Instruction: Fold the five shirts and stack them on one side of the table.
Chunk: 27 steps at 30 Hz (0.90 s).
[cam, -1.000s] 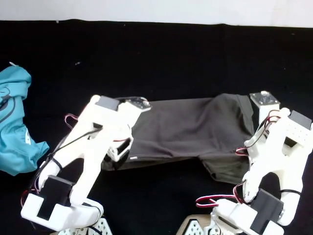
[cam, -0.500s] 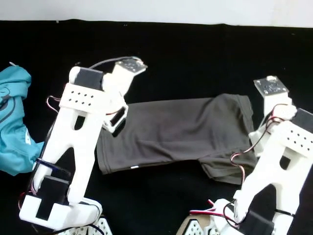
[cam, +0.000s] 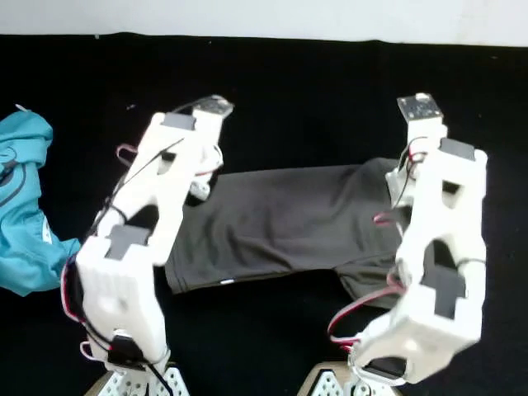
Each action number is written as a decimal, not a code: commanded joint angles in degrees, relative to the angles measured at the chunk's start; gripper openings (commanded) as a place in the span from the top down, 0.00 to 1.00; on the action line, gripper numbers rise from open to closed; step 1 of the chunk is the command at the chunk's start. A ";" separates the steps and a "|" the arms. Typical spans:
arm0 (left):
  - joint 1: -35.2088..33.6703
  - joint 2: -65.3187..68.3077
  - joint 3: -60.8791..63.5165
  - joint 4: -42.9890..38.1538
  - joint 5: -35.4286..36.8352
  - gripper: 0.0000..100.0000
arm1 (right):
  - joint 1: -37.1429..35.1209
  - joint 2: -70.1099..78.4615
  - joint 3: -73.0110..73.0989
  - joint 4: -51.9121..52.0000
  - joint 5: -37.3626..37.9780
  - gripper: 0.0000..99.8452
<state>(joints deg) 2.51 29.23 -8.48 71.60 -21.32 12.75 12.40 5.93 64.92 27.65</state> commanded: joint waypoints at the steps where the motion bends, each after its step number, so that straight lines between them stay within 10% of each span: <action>1: -3.47 8.13 -11.65 0.70 0.62 0.99 | 2.86 9.27 -9.71 -1.54 -0.53 0.97; 16: -13.85 37.58 -62.99 23.03 0.44 0.99 | 5.41 30.64 -43.38 12.26 -0.62 0.97; 27: -14.02 36.18 -74.95 30.07 0.70 0.99 | 5.23 25.98 -68.09 36.26 -1.49 0.97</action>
<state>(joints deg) -11.38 69.85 -82.42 100.79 -21.05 17.93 43.25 -57.45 98.59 27.56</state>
